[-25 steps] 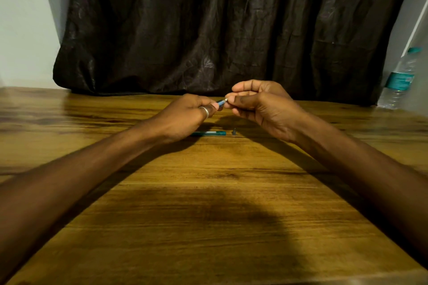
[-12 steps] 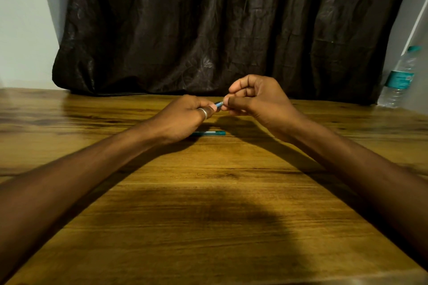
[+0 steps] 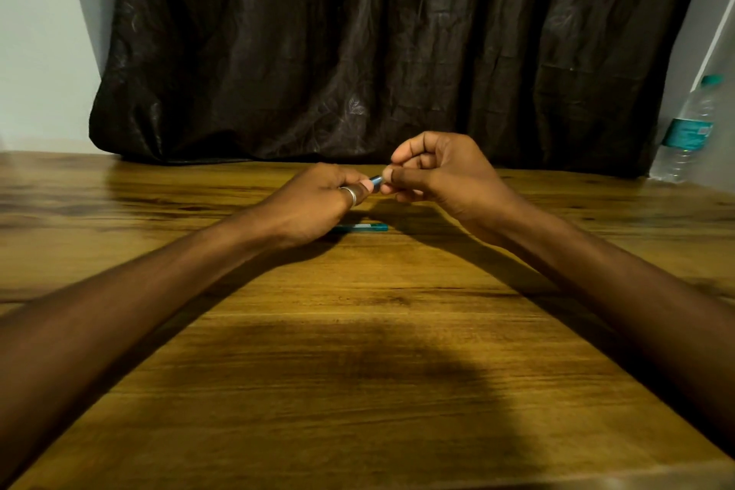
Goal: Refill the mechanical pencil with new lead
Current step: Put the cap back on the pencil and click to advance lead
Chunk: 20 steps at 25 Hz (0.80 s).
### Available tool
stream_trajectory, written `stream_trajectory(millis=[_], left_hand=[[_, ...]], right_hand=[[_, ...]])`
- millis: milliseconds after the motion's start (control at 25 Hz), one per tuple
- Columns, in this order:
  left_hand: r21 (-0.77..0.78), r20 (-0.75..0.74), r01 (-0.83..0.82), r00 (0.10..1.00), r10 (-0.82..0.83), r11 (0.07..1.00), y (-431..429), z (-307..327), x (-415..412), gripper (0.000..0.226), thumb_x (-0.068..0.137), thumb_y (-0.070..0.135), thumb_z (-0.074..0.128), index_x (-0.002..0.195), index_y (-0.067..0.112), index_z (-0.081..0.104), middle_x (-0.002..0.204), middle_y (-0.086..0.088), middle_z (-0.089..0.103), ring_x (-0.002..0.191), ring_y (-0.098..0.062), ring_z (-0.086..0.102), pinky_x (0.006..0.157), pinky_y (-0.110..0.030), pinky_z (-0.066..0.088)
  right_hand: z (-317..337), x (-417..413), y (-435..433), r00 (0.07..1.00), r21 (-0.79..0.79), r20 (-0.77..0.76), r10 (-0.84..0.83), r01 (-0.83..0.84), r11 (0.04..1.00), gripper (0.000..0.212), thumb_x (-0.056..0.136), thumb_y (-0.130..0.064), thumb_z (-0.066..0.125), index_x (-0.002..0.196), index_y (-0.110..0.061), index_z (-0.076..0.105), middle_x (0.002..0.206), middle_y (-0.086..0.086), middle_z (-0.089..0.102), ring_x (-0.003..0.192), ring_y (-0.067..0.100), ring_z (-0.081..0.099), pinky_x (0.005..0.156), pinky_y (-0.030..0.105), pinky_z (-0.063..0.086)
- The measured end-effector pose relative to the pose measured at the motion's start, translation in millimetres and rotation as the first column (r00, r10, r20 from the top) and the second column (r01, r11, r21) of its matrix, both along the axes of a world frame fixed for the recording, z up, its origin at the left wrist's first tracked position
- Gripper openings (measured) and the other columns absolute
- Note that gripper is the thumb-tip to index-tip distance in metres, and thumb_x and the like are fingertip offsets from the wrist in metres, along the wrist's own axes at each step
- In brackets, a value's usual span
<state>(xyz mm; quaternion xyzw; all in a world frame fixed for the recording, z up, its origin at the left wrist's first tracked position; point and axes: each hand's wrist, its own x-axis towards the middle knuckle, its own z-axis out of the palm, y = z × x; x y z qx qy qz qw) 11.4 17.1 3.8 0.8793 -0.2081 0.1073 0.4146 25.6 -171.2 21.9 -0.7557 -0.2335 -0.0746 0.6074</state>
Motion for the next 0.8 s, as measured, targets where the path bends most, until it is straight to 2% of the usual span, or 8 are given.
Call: stream_trajectory(millis=[160, 320, 480, 560, 680, 800], left_hand=[[0.0, -0.012, 0.004, 1.0, -0.004, 1.0, 0.9, -0.7, -0.3, 0.029, 0.105, 0.022, 0.047, 0.103, 0.013, 0.075, 0.09, -0.011, 0.062, 0.084, -0.018, 0.051, 0.077, -0.033, 0.037], [-0.01, -0.011, 0.001, 1.0, -0.001, 1.0, 0.4, -1.4, 0.9, 0.029, 0.105, 0.021, 0.047, 0.106, 0.011, 0.074, 0.09, -0.006, 0.061, 0.082, -0.014, 0.05, 0.075, -0.031, 0.037], [-0.001, -0.005, 0.009, 1.0, -0.009, 1.0, 1.3, -1.2, 2.5, 0.027, 0.105, 0.022, 0.048, 0.097, 0.022, 0.074, 0.093, -0.002, 0.067, 0.086, -0.012, 0.055, 0.079, -0.031, 0.04], [-0.005, -0.01, 0.007, 1.0, -0.007, 1.0, 2.2, -1.2, 3.1, 0.028, 0.105, 0.022, 0.048, 0.092, 0.026, 0.073, 0.092, -0.005, 0.069, 0.086, -0.012, 0.056, 0.079, -0.032, 0.04], [0.002, 0.0, 0.002, 1.0, -0.002, 1.0, 2.8, -3.9, 5.7, 0.027, 0.104, 0.023, 0.049, 0.096, 0.02, 0.075, 0.099, -0.021, 0.071, 0.086, -0.017, 0.055, 0.078, -0.034, 0.04], [0.007, -0.01, -0.001, 1.0, 0.001, 1.0, 3.3, -4.2, 4.9, 0.027, 0.104, 0.024, 0.049, 0.1, 0.019, 0.075, 0.095, -0.015, 0.071, 0.085, -0.018, 0.055, 0.076, -0.034, 0.04]], right_hand=[[-2.6, 2.0, 0.8, 1.0, -0.004, 0.002, -0.002, 0.002, 1.0, 0.017, 0.088, 0.002, 0.07, 0.1, -0.007, 0.061, 0.08, 0.013, 0.074, 0.074, 0.015, 0.075, 0.064, 0.023, 0.06], [-2.3, 1.0, 0.5, 1.0, -0.008, 0.002, -0.004, 0.004, 1.0, 0.017, 0.088, 0.002, 0.071, 0.098, -0.007, 0.062, 0.079, 0.013, 0.074, 0.072, 0.014, 0.074, 0.066, 0.024, 0.06], [-0.5, 1.4, -0.9, 1.0, -0.004, 0.005, -0.001, 0.001, 1.0, 0.018, 0.087, 0.004, 0.071, 0.099, -0.005, 0.062, 0.076, 0.011, 0.073, 0.07, 0.013, 0.074, 0.064, 0.022, 0.059], [0.6, 1.5, -1.4, 1.0, -0.005, -0.003, -0.003, 0.003, 1.0, 0.02, 0.087, 0.005, 0.07, 0.103, -0.003, 0.061, 0.075, 0.008, 0.073, 0.072, 0.012, 0.074, 0.063, 0.021, 0.059], [-0.4, 3.0, -1.4, 1.0, 0.008, -0.01, 0.011, -0.011, 1.0, 0.021, 0.087, 0.007, 0.069, 0.102, -0.004, 0.061, 0.07, 0.002, 0.074, 0.071, 0.011, 0.074, 0.062, 0.021, 0.059], [-1.4, 4.8, -2.0, 1.0, 0.005, -0.005, 0.014, -0.014, 1.0, 0.021, 0.087, 0.01, 0.068, 0.101, -0.005, 0.061, 0.074, 0.004, 0.074, 0.07, 0.01, 0.074, 0.063, 0.022, 0.06]])
